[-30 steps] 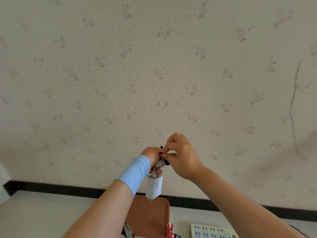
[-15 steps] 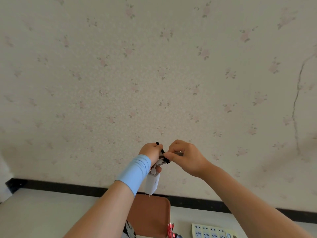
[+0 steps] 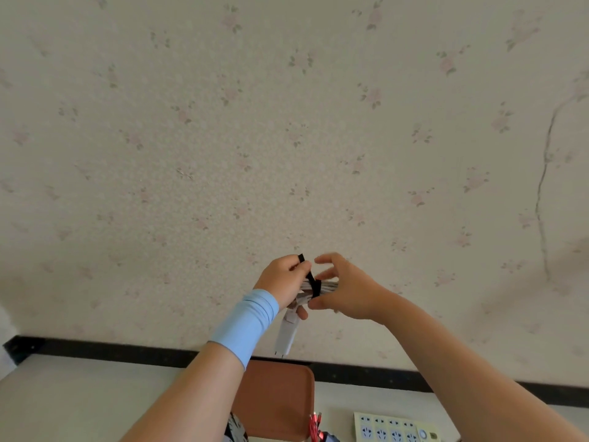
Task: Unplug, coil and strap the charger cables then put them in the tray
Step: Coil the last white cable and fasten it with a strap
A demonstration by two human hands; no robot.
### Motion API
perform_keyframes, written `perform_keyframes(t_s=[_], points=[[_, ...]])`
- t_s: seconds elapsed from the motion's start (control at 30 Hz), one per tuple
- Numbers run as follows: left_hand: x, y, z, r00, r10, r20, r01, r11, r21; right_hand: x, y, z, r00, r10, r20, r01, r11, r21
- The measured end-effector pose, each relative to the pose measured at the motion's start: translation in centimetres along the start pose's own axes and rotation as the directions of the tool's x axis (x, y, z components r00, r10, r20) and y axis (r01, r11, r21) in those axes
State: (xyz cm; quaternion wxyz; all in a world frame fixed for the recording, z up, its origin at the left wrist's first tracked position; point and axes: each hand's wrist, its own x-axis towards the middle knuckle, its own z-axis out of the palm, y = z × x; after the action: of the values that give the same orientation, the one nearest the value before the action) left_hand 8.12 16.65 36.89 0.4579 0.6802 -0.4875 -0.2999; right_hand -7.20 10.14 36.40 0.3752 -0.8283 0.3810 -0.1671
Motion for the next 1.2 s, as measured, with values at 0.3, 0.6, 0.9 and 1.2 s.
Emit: perform_keyframes(t_s=[0.3, 0.6, 0.9, 1.2], points=[[-0.2, -0.6, -0.8, 0.958, 0.215, 0.189, -0.263, 0.923, 0.281, -0.4, 0.7, -0.9, 0.997, -0.075, 0.001, 0.071, 0.932, -0.356], [-0.4, -0.6, -0.3, 0.959, 0.281, -0.029, -0.274, 0.951, 0.141, -0.2, 0.0, -0.8, 0.958, -0.277, -0.069, 0.233, 0.899, -0.371], [-0.8, 0.2, -0.2, 0.999, -0.035, 0.013, 0.037, 0.969, -0.244, 0.3, 0.6, -0.3, 0.843, -0.491, -0.219, 0.374, 0.829, -0.416], [-0.5, 0.0, -0.7, 0.997, -0.056, 0.045, 0.067, 0.951, -0.301, -0.1, -0.3, -0.6, 0.903, -0.356, -0.241, 0.308, 0.927, -0.213]])
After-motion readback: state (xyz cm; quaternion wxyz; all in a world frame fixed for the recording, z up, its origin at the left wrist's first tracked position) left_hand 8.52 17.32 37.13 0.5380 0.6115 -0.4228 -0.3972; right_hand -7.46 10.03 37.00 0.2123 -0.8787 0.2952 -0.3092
